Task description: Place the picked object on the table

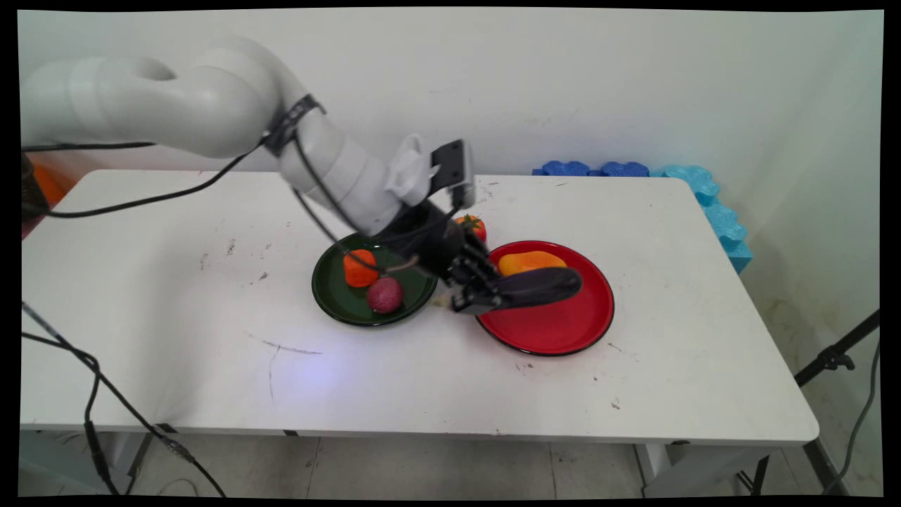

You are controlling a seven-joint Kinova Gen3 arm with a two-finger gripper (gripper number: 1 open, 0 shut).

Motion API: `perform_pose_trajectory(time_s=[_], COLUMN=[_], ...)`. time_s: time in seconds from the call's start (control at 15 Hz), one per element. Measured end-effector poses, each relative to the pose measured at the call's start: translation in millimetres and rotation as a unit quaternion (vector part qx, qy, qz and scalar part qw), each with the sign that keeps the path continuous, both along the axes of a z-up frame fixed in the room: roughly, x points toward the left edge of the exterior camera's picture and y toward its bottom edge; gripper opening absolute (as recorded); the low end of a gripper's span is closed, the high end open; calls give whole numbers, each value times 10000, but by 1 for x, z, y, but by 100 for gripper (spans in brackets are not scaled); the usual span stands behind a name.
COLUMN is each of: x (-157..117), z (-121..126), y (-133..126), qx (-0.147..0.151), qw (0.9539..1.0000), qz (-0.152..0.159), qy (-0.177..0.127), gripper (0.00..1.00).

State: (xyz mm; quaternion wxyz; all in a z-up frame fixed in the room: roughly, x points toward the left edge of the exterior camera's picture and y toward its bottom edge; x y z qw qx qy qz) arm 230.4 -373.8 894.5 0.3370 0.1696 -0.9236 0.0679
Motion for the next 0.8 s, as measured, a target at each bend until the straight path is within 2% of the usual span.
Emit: perform_pose_trajectory(time_s=[0.27,0.47,0.8], x=[19,33,41], z=[-7,-23,-49], y=[18,30,36], qx=[7,26,52], qw=[9999,9995,9988], qz=[-62,-85,-168], qy=[-138,-293,-454], gripper=[0,0,0])
